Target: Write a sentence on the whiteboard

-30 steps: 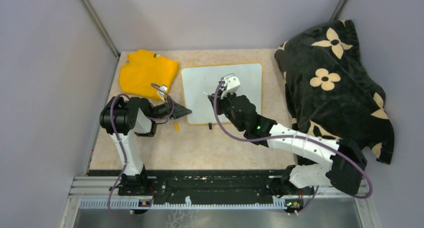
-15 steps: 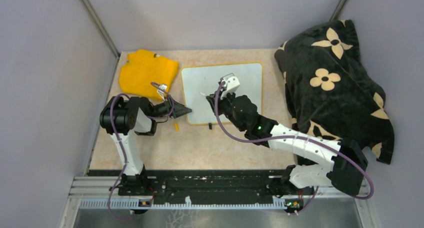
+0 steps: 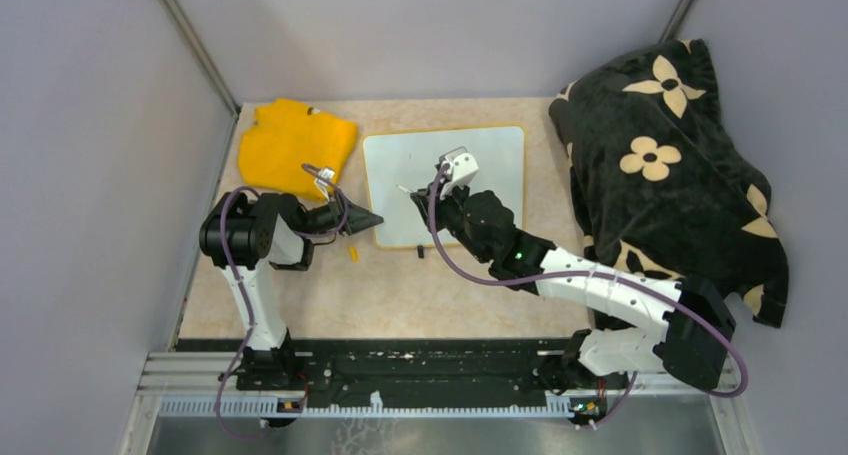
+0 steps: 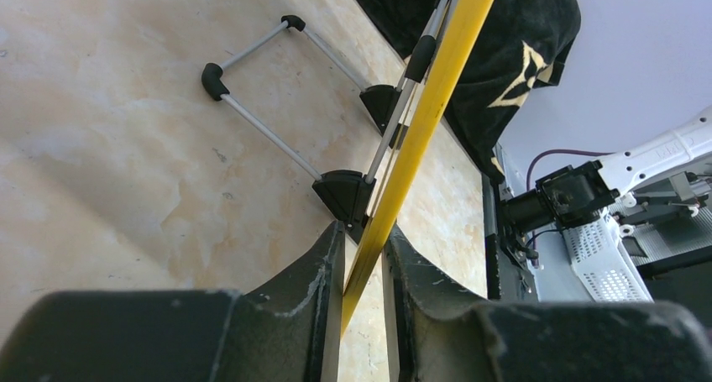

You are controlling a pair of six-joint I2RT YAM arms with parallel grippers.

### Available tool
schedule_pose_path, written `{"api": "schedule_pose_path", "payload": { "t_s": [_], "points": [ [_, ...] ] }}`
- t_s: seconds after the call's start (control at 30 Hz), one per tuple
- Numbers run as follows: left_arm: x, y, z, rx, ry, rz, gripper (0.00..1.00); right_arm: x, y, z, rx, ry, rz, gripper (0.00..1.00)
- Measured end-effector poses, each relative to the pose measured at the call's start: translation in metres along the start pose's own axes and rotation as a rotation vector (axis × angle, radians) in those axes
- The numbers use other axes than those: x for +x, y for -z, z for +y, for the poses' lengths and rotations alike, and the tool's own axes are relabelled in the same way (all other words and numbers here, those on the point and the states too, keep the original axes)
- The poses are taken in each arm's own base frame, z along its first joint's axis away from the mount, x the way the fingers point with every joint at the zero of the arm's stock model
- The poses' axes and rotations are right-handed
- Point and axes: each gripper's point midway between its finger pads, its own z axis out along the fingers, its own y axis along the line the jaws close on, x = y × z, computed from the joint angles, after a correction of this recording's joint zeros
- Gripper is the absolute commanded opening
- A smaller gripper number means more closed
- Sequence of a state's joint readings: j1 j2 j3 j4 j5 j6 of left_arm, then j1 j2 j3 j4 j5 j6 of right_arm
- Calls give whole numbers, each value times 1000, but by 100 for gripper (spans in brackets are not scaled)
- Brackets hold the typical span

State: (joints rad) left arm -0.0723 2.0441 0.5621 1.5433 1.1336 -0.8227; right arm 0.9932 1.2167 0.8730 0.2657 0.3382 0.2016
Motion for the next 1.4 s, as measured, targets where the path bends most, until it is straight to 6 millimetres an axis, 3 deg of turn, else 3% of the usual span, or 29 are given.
{"api": "schedule_pose_path", "payload": {
  "t_s": [0.5,0.87,1.4],
  "points": [
    [0,0,0,2,-8,2,21,2,-8,-3,28,-2,-13,0],
    [0,0,0,4,-10,3,19,-8,-34,1,68,3,-38,0],
    [0,0,-1,6,-13,4,13,0,-62,-1,138,22,-20,0]
  ]
}}
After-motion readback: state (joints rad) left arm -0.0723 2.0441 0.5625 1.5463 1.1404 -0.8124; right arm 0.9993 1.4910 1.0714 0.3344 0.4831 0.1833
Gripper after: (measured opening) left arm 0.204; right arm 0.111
